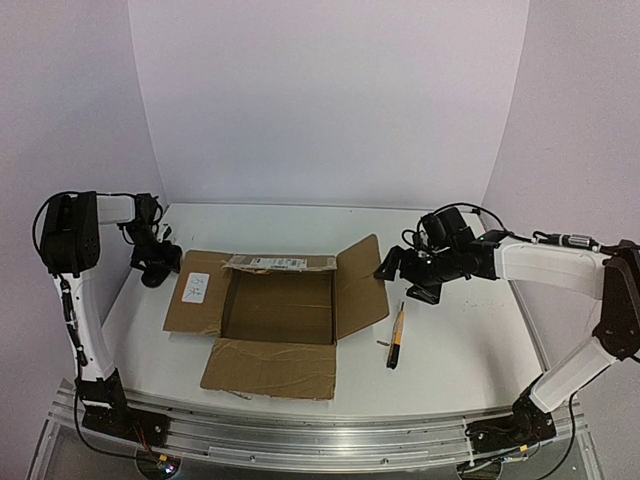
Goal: Unpack the express box
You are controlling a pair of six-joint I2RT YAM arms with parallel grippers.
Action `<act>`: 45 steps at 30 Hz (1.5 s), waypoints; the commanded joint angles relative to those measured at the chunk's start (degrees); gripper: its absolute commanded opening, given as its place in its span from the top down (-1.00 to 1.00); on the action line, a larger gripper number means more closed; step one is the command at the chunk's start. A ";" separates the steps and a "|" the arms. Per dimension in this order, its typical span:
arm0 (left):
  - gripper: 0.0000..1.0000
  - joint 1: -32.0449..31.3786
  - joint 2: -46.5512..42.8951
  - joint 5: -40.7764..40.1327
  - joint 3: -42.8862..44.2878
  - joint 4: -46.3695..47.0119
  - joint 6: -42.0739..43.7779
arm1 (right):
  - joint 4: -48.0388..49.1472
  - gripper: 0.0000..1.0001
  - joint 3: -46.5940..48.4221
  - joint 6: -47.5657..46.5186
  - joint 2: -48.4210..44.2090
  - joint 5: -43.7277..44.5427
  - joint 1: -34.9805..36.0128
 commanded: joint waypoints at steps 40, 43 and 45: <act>0.18 4.27 -9.38 -13.75 -12.29 11.77 16.44 | -4.35 -0.96 -6.52 -3.89 -14.88 1.74 -4.88; 0.16 4.34 -9.37 -15.00 -12.45 13.02 17.92 | -4.35 -0.97 -5.90 -4.18 -14.43 1.62 -4.86; 0.14 4.37 -8.82 -15.78 -12.00 13.45 18.71 | -4.35 -0.96 -5.58 -4.37 -14.18 1.46 -4.87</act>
